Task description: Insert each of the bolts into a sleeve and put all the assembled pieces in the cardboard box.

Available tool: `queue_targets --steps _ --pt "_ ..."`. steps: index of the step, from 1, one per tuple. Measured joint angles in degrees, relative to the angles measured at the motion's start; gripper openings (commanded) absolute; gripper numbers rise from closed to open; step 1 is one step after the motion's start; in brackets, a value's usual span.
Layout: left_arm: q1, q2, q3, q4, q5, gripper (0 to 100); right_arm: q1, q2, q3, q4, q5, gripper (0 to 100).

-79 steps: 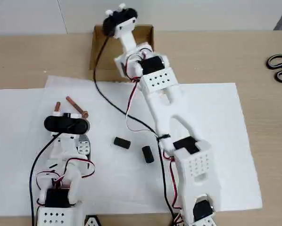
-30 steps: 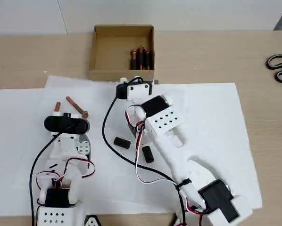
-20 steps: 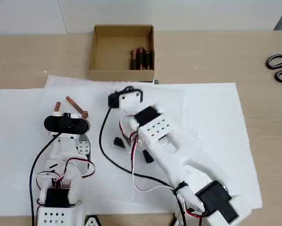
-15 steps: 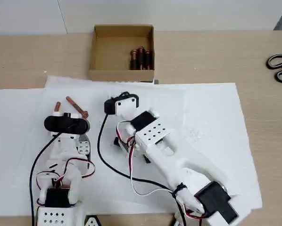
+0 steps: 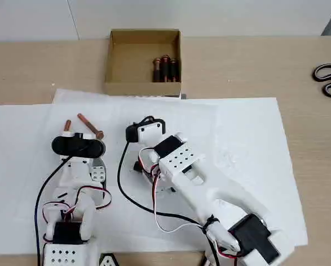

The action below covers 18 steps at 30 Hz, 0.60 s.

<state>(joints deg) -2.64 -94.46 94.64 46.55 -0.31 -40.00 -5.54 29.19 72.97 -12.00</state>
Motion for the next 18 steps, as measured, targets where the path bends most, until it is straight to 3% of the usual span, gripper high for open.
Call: queue_targets --steps 12,18 --pt "0.0 0.0 0.0 0.0 0.0 1 2.6 -0.8 6.2 -10.2 0.0 22.4" --pt "0.0 0.0 0.0 0.0 0.0 1 3.3 -1.6 8.0 -12.0 0.0 0.2"
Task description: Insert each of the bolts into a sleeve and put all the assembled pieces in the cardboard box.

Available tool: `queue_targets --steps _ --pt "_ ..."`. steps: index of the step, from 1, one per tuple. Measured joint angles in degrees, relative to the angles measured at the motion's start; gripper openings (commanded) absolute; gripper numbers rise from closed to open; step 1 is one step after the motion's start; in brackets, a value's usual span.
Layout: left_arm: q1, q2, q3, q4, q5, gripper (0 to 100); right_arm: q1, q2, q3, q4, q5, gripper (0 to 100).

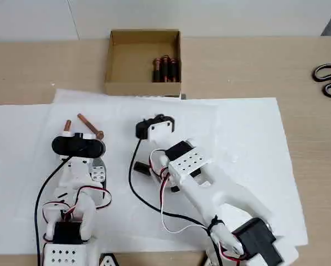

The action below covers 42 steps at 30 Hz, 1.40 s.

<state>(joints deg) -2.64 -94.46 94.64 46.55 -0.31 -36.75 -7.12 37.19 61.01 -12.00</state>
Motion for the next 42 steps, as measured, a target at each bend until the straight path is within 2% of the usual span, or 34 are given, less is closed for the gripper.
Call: queue_targets --steps 12,26,33,37,42 --pt "0.0 0.0 0.0 0.0 0.0 1 0.4 -0.3 -2.0 1.2 0.0 0.3" --pt "0.0 0.0 0.2 0.0 0.0 1 -0.3 -0.1 -24.9 20.7 0.0 0.3" --pt "-0.6 0.0 0.0 0.0 1.5 1 0.5 -6.3 -28.7 27.3 0.0 0.3" --pt "-5.1 0.1 -5.1 0.0 5.5 1 4.9 -11.5 -27.8 28.4 0.0 0.3" --pt "-7.1 0.1 -13.7 1.7 5.1 0 7.5 -17.5 -23.6 28.5 0.0 0.3"
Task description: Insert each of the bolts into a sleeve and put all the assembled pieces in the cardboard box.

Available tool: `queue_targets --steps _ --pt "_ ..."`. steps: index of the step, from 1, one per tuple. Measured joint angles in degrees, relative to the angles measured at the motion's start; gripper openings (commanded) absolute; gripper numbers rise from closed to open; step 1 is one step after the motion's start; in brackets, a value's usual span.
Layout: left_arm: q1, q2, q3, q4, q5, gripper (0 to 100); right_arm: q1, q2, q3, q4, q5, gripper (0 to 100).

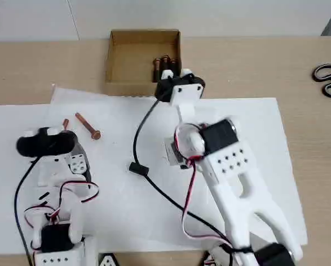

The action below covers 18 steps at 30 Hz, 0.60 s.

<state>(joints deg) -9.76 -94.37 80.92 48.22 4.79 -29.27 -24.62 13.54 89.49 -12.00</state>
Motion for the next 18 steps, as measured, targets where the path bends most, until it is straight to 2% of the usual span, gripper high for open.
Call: queue_targets --steps 9,13,18 --pt "-0.4 3.8 -7.6 2.9 -2.6 0 0.3 -10.5 12.5 -0.6 0.0 0.3" --pt "-0.4 15.5 -15.9 2.9 -2.7 0 0.4 -14.6 17.2 -2.0 0.0 0.3" --pt "-1.8 36.4 -34.0 6.0 -2.5 0 1.9 -18.1 20.3 -2.3 0.0 0.3"
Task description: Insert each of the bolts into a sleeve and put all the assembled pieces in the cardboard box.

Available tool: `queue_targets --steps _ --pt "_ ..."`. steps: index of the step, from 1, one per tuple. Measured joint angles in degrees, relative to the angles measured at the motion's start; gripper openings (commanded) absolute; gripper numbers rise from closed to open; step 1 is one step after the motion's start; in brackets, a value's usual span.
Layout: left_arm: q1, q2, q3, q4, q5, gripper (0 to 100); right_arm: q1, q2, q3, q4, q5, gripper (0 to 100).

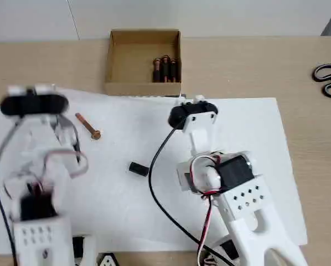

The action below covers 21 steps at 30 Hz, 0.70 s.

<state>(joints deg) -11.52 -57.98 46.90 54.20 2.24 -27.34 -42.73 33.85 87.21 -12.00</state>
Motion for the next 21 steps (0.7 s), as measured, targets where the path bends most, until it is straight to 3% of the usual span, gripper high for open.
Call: queue_targets --steps 4,10,17,21 --pt "-1.2 17.3 -16.9 5.5 -1.7 0 2.1 -1.7 1.2 -0.1 0.0 0.3" --pt "-1.5 39.0 -36.5 15.4 -10.5 0 4.0 -4.5 4.1 -0.1 0.0 0.3" --pt "-1.6 53.3 -42.7 17.1 -12.0 0 4.0 -8.5 8.3 -0.4 0.0 0.3" --pt "-1.6 58.8 -42.7 17.4 -4.8 0 4.0 -11.5 12.9 -3.3 0.0 0.3"
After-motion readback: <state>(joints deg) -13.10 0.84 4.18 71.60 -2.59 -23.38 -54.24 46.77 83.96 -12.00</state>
